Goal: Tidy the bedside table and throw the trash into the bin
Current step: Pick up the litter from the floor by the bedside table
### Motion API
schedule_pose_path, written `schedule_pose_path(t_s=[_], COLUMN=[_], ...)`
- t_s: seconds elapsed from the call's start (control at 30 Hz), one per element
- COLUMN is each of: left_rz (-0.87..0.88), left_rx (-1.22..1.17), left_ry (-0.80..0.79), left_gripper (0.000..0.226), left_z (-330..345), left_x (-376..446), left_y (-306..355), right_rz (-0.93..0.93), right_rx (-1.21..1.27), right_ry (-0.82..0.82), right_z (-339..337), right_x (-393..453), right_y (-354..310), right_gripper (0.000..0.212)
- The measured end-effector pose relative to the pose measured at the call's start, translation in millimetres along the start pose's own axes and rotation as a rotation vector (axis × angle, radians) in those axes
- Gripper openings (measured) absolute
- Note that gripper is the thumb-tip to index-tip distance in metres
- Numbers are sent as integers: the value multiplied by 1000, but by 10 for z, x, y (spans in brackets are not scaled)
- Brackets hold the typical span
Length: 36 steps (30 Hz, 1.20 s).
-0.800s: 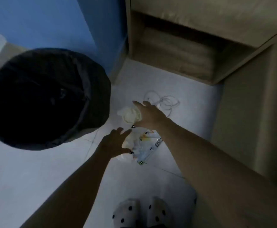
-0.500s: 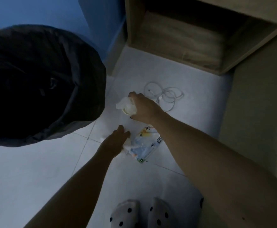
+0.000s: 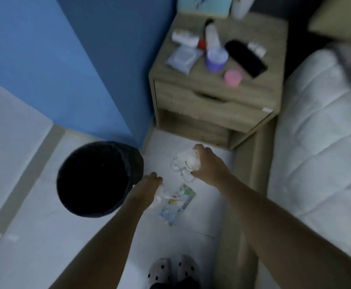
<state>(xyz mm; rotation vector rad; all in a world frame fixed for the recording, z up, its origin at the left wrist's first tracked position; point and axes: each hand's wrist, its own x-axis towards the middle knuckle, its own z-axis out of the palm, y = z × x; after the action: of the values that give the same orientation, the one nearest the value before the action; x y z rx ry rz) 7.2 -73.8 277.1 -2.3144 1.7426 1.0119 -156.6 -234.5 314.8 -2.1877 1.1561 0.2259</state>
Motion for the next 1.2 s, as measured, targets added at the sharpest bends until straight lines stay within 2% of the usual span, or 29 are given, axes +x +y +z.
schedule_pose_path(t_s=[0.17, 0.3, 0.43, 0.6, 0.7, 0.9, 1.03, 1.2], left_rz=[-59, -62, -64, -40, -89, -58, -57, -47], left_rx=[-69, -171, -159, -286, -309, -288, -263, -235], left_ry=[35, 44, 133, 270, 339, 388, 423, 429], left_gripper=[29, 36, 40, 36, 35, 40, 31, 49], left_z=[-1381, -2146, -2864, -3594, -3897, -4265, -4313, -4142], left_x=[-348, -204, 134, 1039, 1746, 2946, 3439, 3712], left_y=[427, 613, 863, 1235, 1448, 1667, 1709, 1719], right_rz=[71, 102, 118, 154, 170, 202, 207, 221], right_rx=[9, 81, 95, 203, 277, 307, 254, 202], right_ry=[58, 115, 176, 252, 297, 337, 341, 318], right_z=[-1192, -1910, -2632, -3396, -3635, -3819, -3857, -3786], right_x=[-461, -472, -205, 688, 1371, 2464, 2896, 3153], right_y=[-299, -514, -553, -308, -97, 234, 358, 470], right_gripper=[87, 80, 79, 83, 82, 75, 73, 76])
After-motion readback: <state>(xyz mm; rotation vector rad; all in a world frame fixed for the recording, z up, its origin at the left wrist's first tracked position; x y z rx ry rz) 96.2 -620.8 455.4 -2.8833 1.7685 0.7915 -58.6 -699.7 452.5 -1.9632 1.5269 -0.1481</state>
